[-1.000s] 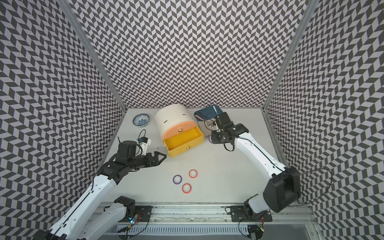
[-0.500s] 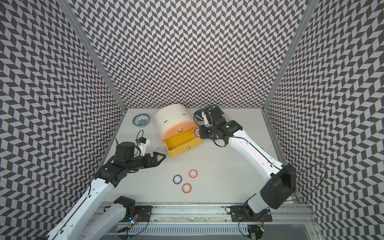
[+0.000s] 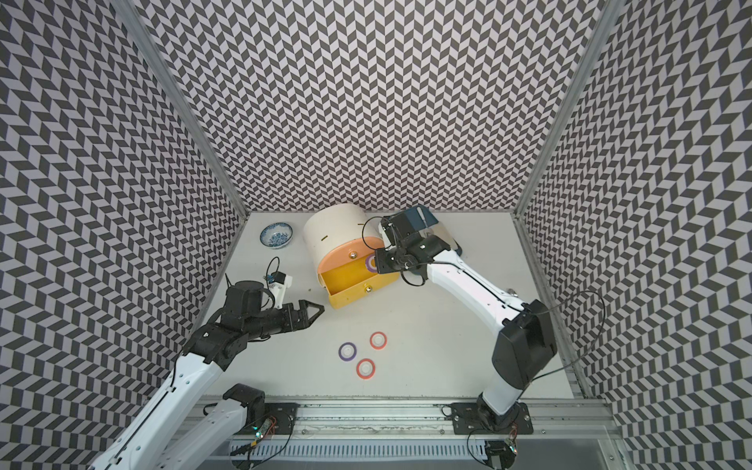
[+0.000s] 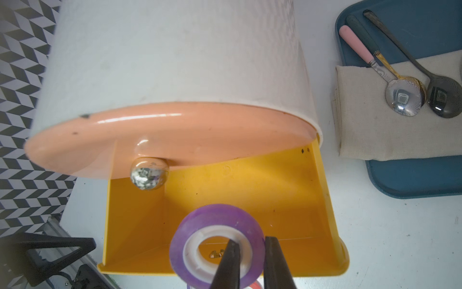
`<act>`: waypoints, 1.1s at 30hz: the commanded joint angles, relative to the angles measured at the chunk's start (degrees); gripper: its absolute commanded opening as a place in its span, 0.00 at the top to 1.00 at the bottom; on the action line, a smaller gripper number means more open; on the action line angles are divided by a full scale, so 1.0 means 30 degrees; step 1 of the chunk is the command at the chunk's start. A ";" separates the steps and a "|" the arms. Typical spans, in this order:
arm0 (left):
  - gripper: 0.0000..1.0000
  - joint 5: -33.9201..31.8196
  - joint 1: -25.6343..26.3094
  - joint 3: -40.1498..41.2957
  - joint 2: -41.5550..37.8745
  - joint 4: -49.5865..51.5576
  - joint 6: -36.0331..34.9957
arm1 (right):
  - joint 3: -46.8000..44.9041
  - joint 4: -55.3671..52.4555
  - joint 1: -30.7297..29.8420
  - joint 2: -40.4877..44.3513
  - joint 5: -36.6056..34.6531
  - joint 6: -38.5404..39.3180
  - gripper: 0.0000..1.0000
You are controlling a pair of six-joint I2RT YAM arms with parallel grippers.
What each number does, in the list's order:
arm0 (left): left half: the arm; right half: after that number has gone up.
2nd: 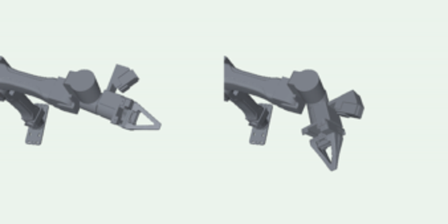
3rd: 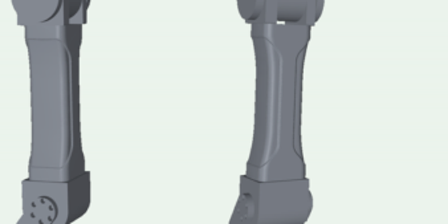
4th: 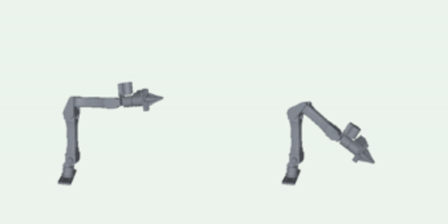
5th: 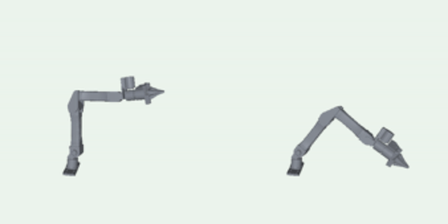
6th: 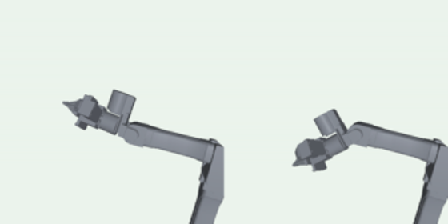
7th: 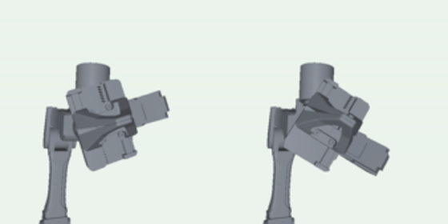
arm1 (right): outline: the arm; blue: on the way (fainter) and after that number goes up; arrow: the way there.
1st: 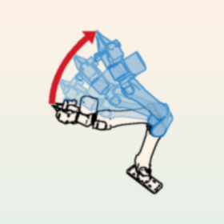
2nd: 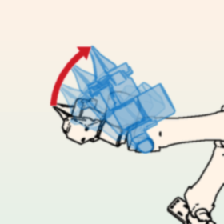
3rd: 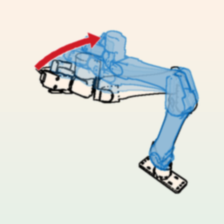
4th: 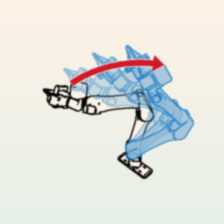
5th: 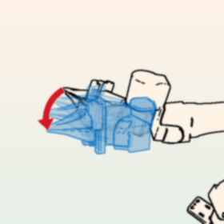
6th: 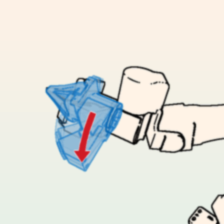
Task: Place the transparent tape into the drawer according to color
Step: Place the tape in the drawer.
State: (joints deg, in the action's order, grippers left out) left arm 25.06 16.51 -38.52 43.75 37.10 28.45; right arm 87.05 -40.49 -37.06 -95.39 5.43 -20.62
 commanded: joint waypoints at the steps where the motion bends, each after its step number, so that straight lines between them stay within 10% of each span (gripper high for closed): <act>1: 0.00 -0.0150 0.0148 0.0179 -0.0271 0.0201 0.0130 | -0.0306 0.1396 -0.0129 -0.0175 -0.0168 -0.0157 1.00; 4: 0.00 -0.0172 0.0317 0.0110 -0.0285 0.0322 0.0129 | -0.0246 0.1397 -0.0148 -0.0499 -0.0056 -0.0041 0.97; 9: 0.00 -0.0436 0.0615 0.0031 -0.0344 0.0559 0.0197 | -0.0247 0.1624 -0.0157 -0.0350 0.0010 -0.0069 0.56; 19: 0.00 -0.2399 0.2869 -0.0071 -0.0202 0.1149 0.0905 | -0.0589 0.1464 -0.0157 0.1037 0.0227 -0.0085 0.38; 28: 0.00 -0.6052 0.8011 -0.0299 0.1289 0.2176 0.2493 | -0.2414 0.1104 -0.0128 0.3100 0.0462 0.0273 0.03; 33: 0.01 -0.7885 1.0367 -0.0379 0.2878 0.2421 0.3868 | -0.3729 0.1104 -0.0084 0.4142 0.0307 0.0240 0.00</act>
State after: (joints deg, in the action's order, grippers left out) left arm 6.83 44.97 -38.28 50.59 42.92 36.77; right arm 77.54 -38.33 -37.17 -85.34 6.50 -20.34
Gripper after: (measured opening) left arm 0.991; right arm 0.994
